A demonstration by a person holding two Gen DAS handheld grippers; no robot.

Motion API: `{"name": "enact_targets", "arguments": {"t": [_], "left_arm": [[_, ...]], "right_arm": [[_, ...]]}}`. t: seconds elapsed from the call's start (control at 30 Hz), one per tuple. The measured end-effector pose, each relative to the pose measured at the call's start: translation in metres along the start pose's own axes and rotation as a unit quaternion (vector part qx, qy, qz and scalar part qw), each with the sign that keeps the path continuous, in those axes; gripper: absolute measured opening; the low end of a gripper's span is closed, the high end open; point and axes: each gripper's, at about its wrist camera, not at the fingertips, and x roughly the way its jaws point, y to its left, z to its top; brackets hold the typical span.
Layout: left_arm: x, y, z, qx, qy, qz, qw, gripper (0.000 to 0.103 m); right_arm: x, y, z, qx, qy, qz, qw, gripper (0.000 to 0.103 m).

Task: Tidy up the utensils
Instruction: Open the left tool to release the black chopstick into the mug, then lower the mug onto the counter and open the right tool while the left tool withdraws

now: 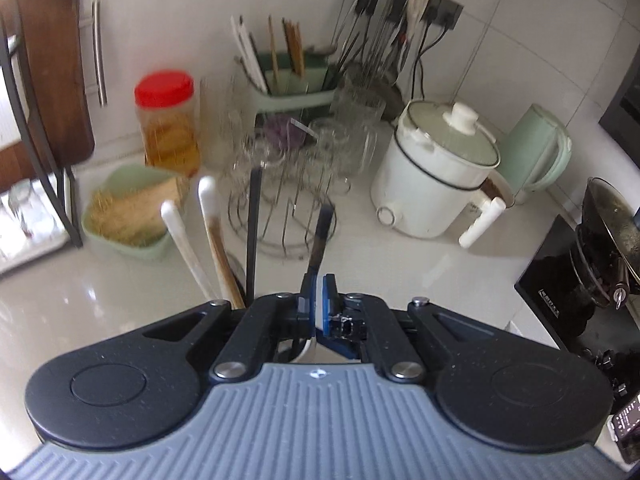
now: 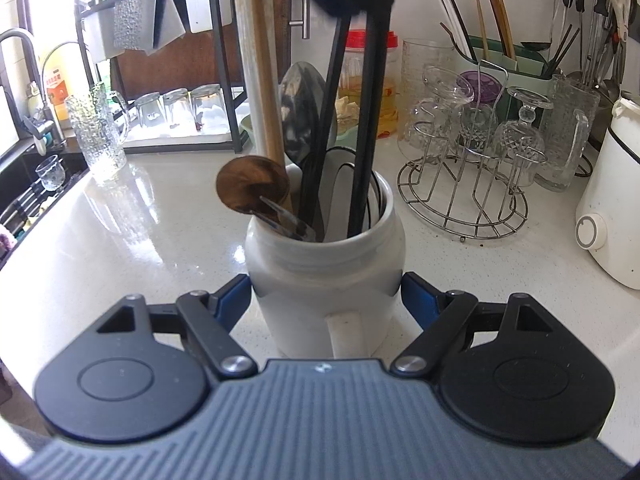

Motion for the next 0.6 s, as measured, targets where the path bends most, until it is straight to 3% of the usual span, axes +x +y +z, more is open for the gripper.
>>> {"name": "enact_targets", "arguments": {"t": [0.4,0.47,0.5,0.53,0.6], "left_arm": [[-0.012,0.012,-0.006,-0.034,-0.008,0.018,0.9992,0.005],[-0.019,0.014,-0.008,-0.046,-0.014,0.024,0.9986,0.009],[-0.023,0.016,-0.01,-0.052,-0.016,0.027,0.9982,0.02],[-0.027,0.018,-0.012,-0.06,-0.018,0.033,0.9974,0.038],[-0.037,0.023,-0.017,-0.081,-0.028,0.046,0.9953,0.055]], "right_arm": [[0.001,0.001,0.003,-0.005,0.007,0.001,1.0,0.085],[0.002,0.001,0.003,-0.005,0.007,-0.001,1.0,0.085],[0.002,0.001,0.004,-0.002,0.004,-0.003,1.0,0.085],[0.003,0.001,0.004,0.0,0.002,-0.006,1.0,0.089],[0.005,0.001,0.006,-0.005,0.001,-0.008,1.0,0.097]]}}
